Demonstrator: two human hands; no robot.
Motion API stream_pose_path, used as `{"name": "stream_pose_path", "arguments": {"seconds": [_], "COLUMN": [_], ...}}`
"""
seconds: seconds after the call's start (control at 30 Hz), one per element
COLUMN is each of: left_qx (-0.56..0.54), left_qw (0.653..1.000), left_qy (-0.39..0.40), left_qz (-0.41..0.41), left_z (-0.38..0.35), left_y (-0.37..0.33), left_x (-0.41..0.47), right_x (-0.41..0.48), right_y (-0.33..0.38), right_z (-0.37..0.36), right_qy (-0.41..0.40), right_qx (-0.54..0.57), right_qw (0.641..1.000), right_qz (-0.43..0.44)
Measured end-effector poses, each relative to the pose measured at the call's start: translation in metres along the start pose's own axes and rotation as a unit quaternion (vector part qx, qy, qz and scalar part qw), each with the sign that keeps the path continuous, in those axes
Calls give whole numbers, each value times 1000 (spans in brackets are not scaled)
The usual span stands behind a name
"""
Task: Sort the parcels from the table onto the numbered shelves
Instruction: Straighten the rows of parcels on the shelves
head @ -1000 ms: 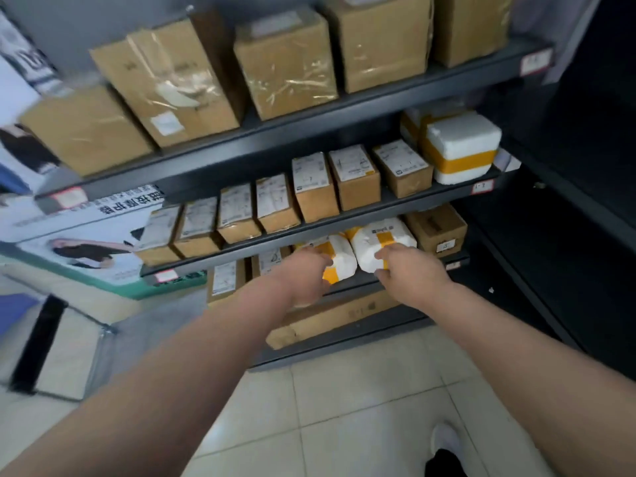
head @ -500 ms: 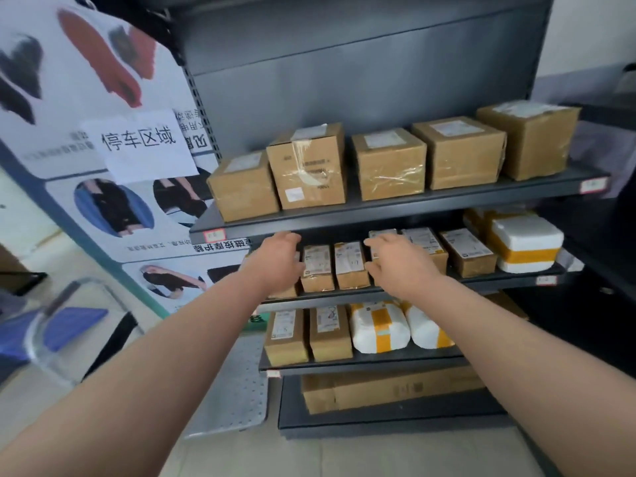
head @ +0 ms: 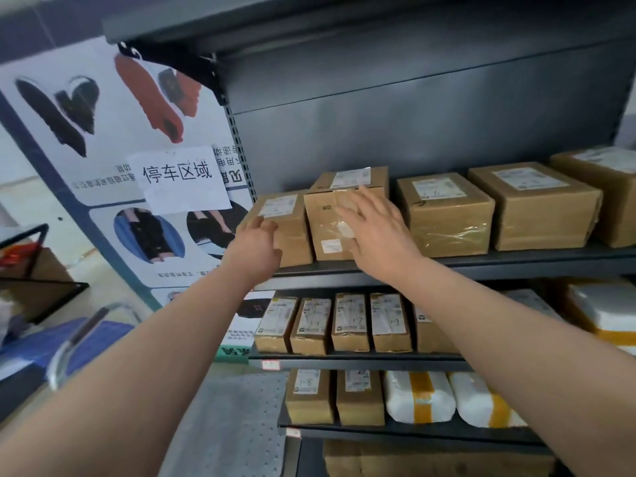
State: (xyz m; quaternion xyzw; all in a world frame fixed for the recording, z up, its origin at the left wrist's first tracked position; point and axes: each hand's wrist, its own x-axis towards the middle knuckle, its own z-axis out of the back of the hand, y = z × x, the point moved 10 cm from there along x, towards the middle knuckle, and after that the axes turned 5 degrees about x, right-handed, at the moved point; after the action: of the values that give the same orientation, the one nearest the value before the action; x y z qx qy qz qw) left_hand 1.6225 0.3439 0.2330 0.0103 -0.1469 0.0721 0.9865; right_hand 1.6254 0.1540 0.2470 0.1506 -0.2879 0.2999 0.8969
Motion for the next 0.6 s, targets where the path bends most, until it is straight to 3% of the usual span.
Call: {"name": "stream_pose_path", "arguments": {"seconds": [0.17, 0.33, 0.5, 0.6], "left_qx": [35, 19, -65, -81], "left_qw": [999, 997, 991, 992], "left_qy": [24, 70, 106, 85], "left_qz": [4, 20, 55, 48], "left_z": [-10, -24, -44, -41], "left_y": [20, 41, 66, 77], "left_x": [32, 62, 72, 75], "right_x": [43, 64, 79, 84], "right_y": [-18, -61, -57, -50], "right_z": [-8, -26, -26, -28], "right_qy": [19, 87, 74, 81], "right_qx": [-47, 71, 162, 179], "right_qw": [997, 970, 960, 956], "right_qz": [-58, -213, -214, -216]}}
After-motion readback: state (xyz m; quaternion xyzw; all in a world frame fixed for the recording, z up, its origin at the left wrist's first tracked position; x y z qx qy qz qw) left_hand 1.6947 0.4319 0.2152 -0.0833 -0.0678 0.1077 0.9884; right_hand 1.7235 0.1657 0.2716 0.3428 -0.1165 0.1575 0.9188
